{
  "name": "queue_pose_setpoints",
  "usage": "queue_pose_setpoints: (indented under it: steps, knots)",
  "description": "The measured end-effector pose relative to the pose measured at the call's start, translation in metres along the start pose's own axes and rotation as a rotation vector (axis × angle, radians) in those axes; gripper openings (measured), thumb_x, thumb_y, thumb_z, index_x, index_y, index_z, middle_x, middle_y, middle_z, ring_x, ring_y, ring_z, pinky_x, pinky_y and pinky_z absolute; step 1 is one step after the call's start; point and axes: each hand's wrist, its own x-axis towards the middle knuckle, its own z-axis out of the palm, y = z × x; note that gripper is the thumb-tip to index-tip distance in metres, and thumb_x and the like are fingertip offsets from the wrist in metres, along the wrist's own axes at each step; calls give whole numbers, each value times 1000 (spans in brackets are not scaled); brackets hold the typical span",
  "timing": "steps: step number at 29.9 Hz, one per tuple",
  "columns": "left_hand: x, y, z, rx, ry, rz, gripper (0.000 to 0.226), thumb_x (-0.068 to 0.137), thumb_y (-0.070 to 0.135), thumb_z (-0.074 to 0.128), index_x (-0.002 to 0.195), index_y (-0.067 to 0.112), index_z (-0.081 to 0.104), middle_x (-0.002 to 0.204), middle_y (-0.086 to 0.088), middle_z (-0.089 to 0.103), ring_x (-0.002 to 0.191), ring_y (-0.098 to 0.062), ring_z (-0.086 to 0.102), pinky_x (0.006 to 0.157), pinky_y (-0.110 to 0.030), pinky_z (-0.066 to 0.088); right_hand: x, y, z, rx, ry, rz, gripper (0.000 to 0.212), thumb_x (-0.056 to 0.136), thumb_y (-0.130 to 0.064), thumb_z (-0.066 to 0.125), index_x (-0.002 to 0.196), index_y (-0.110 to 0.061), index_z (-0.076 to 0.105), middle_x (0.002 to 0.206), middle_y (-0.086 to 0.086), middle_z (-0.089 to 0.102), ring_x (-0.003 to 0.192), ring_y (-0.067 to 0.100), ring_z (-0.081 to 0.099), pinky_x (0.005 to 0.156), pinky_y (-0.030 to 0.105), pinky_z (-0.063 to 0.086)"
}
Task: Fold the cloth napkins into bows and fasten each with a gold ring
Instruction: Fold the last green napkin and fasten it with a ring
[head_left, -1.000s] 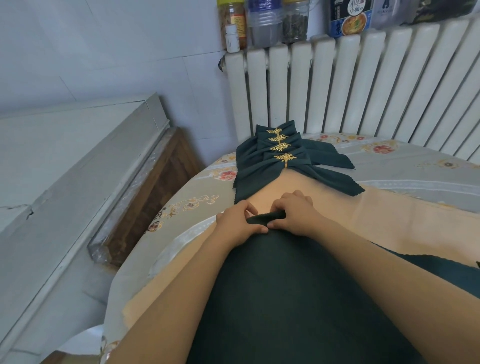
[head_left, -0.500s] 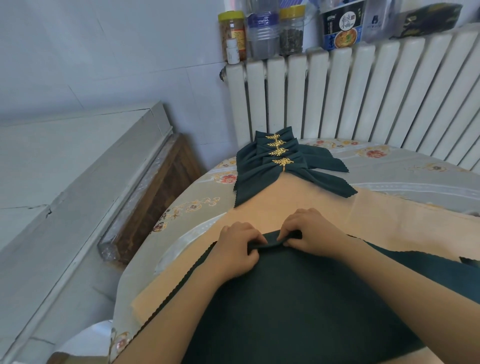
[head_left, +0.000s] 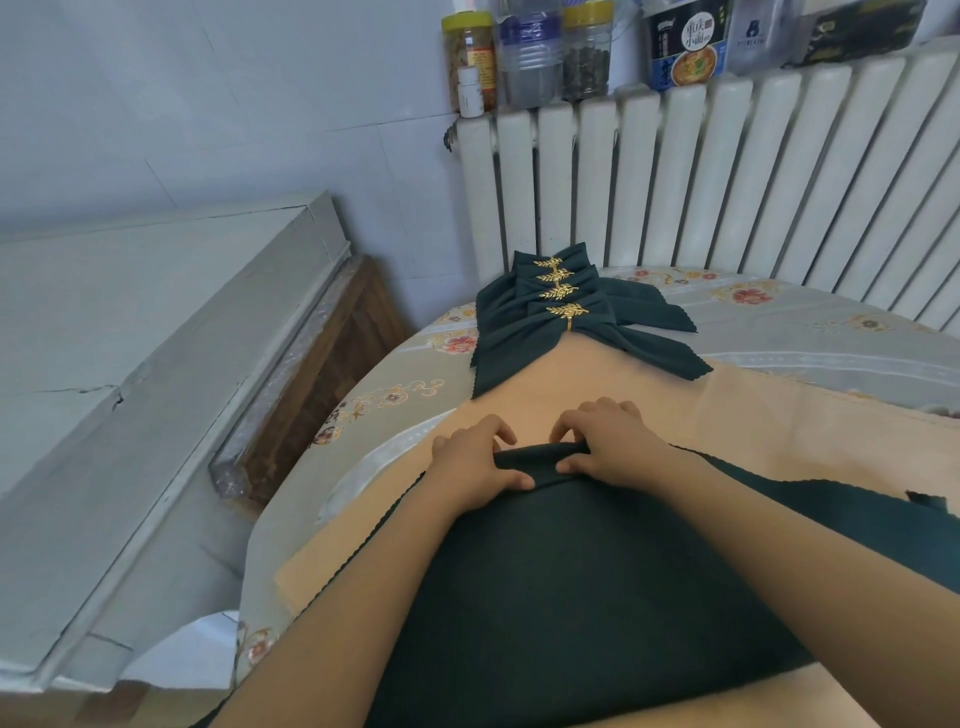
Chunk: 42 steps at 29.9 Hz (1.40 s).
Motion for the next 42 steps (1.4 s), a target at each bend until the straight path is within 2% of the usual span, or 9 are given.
queue_pose_setpoints:
  steps: [4,8,13,17,21,23,27,36,42]
  knots:
    - [-10,12,-3,222,91,95,26,76,43,72,86,26,55,90,8,54,92,-16,53,84,-31,39,-10,-4,1,-104,158,-63,26,86,-43,59,104,-25,62,105,-5,52,106,16,43,93,30,26]
    - [-29,13,6,227,201,217,14,82,30,67,86,21,56,92,5,55,88,-16,51,77,-28,42,-32,-2,5,-56,299,-160,17,85,-37,63,93,-22,64,96,-7,60,98,17,48,87,28,29]
    - [-47,4,14,181,146,271,11,81,18,62,91,22,58,95,7,55,93,-12,49,82,-27,43,-51,7,4,-1,210,-218,17,84,-41,64,94,-27,67,96,-12,63,97,10,49,85,23,31]
    - [-60,-2,18,44,43,249,8,83,31,62,89,25,63,93,10,53,87,-7,49,79,-22,43,-64,12,4,75,111,-195,27,85,-54,57,94,-31,70,100,-17,60,98,6,46,88,24,30]
    - [-60,-4,18,34,93,210,8,86,34,65,87,29,71,101,9,52,99,-8,43,89,-24,35,-62,10,3,80,111,-112,16,87,-43,60,92,-30,67,112,-13,53,108,11,42,94,26,26]
    - [-59,-1,16,56,72,168,6,83,33,69,88,31,66,108,10,49,107,-10,40,94,-26,28,-59,7,4,76,95,-70,17,86,-37,63,100,-31,57,118,-11,52,114,14,41,96,29,25]
    - [-60,5,13,48,59,47,34,80,36,71,107,27,52,105,10,50,102,-13,45,95,-31,30,-57,2,3,76,-2,31,40,88,-36,60,126,-33,46,116,-5,53,116,17,41,102,35,24]
    - [-84,15,20,228,229,185,12,85,28,63,94,22,59,99,5,56,93,-15,51,86,-28,40,-88,-4,5,-31,267,-88,11,90,-32,56,97,-25,59,103,-10,59,102,13,46,99,29,28]
    - [-112,10,32,223,239,303,13,82,15,59,92,23,56,96,7,55,92,-13,49,79,-22,37,-119,-1,2,-45,209,-168,13,89,-36,57,98,-27,60,102,-12,60,102,10,47,88,21,29]
